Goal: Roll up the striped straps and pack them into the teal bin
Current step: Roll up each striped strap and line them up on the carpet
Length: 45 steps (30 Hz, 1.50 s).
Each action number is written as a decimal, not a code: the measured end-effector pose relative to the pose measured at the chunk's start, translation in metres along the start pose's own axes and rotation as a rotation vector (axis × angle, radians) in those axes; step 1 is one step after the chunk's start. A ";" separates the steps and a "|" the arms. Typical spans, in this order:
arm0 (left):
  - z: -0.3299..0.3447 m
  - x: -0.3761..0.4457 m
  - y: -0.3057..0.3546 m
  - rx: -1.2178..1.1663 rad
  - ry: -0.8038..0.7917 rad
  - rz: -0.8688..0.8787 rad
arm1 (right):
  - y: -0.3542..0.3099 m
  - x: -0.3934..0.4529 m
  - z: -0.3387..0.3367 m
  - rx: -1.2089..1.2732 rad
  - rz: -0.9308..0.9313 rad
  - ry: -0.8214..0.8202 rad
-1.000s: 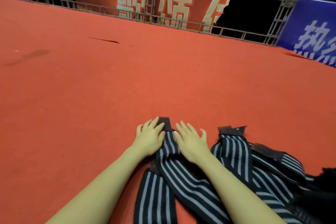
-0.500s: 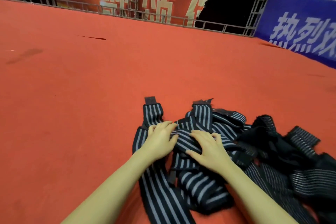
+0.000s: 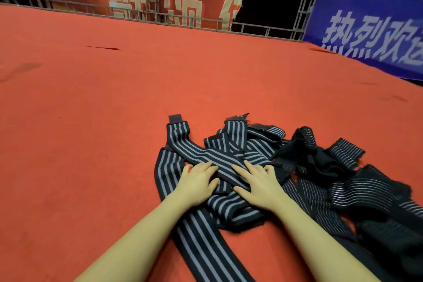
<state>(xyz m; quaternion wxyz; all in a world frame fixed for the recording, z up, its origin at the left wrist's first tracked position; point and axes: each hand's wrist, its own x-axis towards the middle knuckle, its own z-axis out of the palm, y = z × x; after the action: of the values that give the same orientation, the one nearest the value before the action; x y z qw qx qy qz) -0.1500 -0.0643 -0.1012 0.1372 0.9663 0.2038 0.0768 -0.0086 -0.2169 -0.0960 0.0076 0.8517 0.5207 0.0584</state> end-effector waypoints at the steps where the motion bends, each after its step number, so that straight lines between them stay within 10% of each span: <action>1: 0.000 0.001 0.001 0.020 0.011 0.009 | -0.002 0.000 -0.001 -0.013 0.010 0.004; 9: 0.009 -0.006 -0.001 -0.065 0.324 0.217 | -0.030 -0.017 -0.013 0.211 0.090 0.425; 20: -0.041 -0.021 -0.024 -0.085 0.756 0.372 | -0.077 -0.022 -0.041 0.361 0.128 0.553; 27: -0.032 -0.060 -0.057 -0.121 0.606 0.376 | -0.097 -0.024 -0.031 0.118 -0.004 0.480; 45: -0.015 -0.043 -0.058 -0.064 0.337 -0.264 | -0.102 0.027 -0.011 0.062 -0.046 -0.068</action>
<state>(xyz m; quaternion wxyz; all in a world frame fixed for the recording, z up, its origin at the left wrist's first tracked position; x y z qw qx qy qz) -0.2137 -0.0282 -0.1083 0.1407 0.8999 0.3462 0.2250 -0.0882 -0.1468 -0.0903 0.0001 0.8408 0.5413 0.0133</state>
